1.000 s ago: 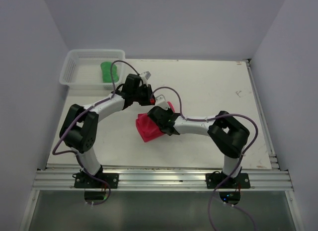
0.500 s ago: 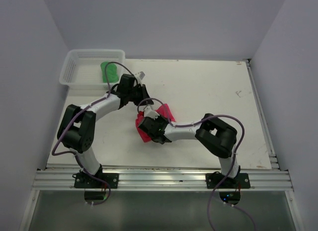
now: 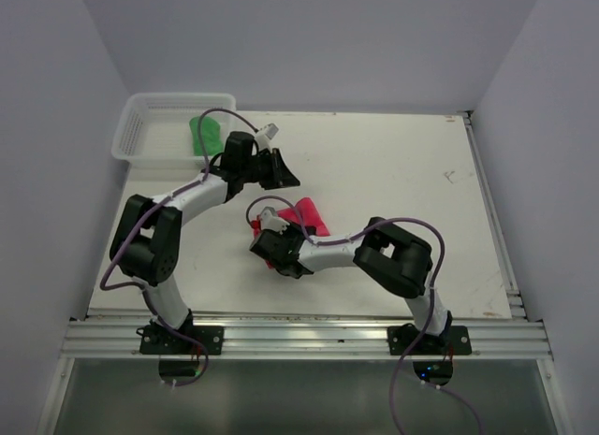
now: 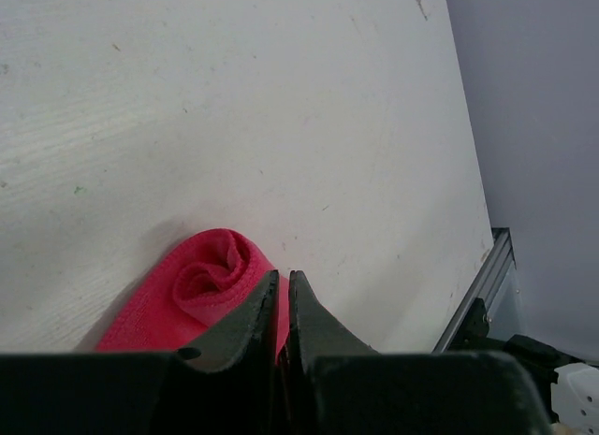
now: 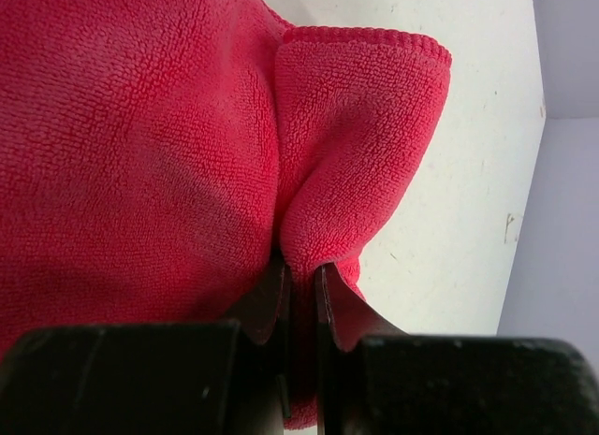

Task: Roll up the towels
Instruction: Roll the towel

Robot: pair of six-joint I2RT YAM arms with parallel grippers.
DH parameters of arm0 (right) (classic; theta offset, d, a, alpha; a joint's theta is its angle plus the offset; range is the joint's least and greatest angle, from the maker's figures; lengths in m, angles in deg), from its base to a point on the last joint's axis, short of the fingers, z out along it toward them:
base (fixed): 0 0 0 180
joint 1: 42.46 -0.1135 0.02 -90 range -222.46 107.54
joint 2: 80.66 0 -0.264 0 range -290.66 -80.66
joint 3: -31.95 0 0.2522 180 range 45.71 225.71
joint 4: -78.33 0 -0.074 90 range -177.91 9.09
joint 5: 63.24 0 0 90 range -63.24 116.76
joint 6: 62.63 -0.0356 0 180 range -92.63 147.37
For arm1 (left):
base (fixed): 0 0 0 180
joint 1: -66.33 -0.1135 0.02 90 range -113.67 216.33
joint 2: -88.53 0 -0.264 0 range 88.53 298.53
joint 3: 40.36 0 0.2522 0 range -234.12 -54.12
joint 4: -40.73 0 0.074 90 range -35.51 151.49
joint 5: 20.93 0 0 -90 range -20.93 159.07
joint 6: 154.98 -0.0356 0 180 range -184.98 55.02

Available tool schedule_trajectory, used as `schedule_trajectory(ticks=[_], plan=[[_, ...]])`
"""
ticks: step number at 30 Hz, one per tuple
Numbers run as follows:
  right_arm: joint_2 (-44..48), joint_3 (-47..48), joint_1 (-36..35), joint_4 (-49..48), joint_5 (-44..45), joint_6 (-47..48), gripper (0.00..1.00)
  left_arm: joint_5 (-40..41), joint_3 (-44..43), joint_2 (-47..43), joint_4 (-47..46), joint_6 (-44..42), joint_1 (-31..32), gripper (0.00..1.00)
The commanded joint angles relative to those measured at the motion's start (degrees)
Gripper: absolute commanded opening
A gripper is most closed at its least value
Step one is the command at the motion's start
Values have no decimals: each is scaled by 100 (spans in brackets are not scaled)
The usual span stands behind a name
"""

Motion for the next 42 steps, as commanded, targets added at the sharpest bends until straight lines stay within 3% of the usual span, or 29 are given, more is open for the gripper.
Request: schedule_trajectory(ticks=[1, 8, 24, 27, 35, 42], plan=[[-226, 49, 11, -14, -191, -157, 0, -566, 16, 147, -701, 162, -47, 12], [-94, -109, 160, -242, 337, -175, 0, -726, 51, 314, -948, 57, 41, 11], [-130, -241, 222, -436, 91, -148, 4, -357, 218, 1192, -1168, -277, 419, 8], [-94, -285, 222, -471, 30, -183, 10, -137, 254, 1333, -1169, -321, 419, 7], [494, -583, 230, -550, -146, -595, 45, 338, 280, 1579, -1089, -356, 419, 5], [1680, -1032, 231, -436, -655, -1307, 53, 496, 429, 1545, -1115, -347, 428, 4]])
